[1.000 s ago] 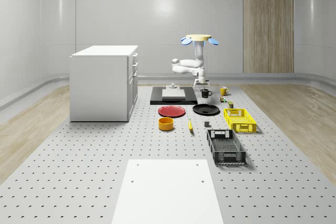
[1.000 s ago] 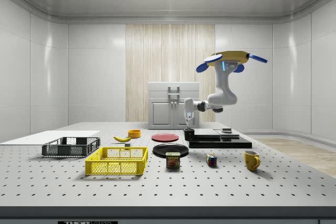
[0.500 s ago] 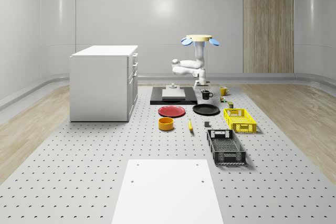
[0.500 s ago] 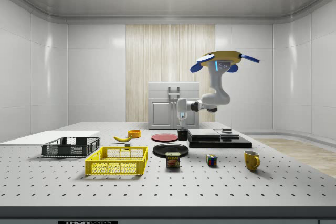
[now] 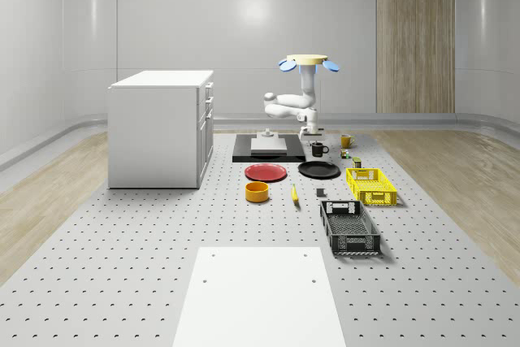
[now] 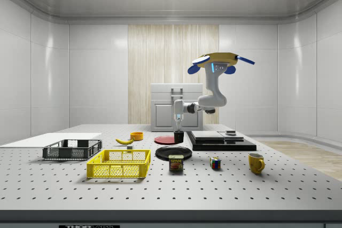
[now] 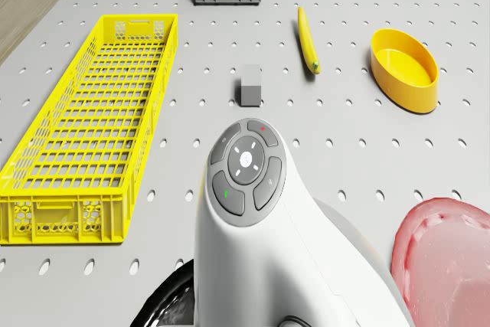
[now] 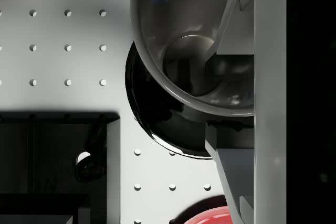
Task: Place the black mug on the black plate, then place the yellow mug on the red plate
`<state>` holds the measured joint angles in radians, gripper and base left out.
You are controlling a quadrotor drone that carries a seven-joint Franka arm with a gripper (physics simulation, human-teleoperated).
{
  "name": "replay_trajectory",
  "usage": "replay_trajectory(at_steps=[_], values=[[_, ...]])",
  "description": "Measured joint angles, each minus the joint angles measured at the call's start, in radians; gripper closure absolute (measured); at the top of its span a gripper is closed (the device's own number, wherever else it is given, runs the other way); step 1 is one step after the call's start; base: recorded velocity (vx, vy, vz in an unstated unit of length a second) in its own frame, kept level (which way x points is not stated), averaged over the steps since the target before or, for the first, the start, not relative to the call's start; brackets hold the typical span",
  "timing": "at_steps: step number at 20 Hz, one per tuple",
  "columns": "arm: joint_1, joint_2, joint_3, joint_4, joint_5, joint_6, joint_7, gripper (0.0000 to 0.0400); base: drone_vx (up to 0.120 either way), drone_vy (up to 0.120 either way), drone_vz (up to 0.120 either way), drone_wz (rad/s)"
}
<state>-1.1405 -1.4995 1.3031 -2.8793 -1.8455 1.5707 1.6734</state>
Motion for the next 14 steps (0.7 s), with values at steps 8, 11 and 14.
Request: replay_trajectory(at_steps=[8, 11, 14], values=[[-0.007, -0.009, -0.044, 0.011, -0.040, 0.023, 0.000, 0.0290, 0.025, 0.000, 0.000, 0.000], [-0.014, -0.012, -0.086, 0.023, -0.080, 0.041, -0.001, 0.0290, 0.000, 0.000, 0.000, 0.000], [-0.021, -0.013, -0.128, 0.036, -0.119, 0.058, -0.001, 0.0290, 0.000, 0.000, 0.000, 0.000]])
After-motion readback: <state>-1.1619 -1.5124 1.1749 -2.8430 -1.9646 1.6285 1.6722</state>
